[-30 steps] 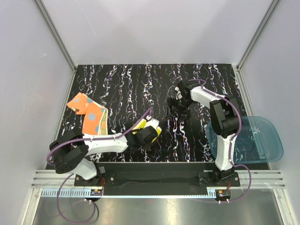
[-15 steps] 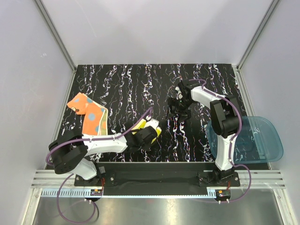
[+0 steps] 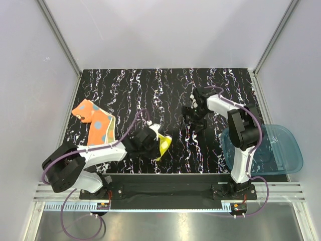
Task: Roll the towels
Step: Roll the towel
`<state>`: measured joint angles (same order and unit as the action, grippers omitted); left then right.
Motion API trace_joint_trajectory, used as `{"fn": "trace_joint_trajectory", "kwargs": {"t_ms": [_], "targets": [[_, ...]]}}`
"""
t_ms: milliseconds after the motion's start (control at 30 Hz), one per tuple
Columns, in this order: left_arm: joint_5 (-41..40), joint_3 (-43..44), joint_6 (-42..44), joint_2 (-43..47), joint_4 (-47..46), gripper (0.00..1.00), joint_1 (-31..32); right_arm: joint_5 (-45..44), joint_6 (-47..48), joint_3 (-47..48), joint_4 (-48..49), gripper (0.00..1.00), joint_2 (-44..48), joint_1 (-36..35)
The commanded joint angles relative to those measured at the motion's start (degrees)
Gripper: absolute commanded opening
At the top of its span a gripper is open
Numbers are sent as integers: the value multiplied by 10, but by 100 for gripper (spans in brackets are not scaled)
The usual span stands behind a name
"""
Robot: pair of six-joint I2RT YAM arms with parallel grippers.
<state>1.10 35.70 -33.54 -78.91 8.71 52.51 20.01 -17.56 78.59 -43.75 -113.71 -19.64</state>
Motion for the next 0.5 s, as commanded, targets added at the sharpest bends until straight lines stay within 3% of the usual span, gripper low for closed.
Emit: {"fn": "trace_joint_trajectory", "kwargs": {"t_ms": [0,267,467], "targets": [[125,-12,-35,12,-74,0,-32,12,-3,-23,22,96,45,5],[280,-13,-71,-40,-116,0,-119,169,-40,-144,162,96,116,3],[333,-9,-103,-101,-121,0,-165,227,-69,-221,262,93,128,-5]]}}
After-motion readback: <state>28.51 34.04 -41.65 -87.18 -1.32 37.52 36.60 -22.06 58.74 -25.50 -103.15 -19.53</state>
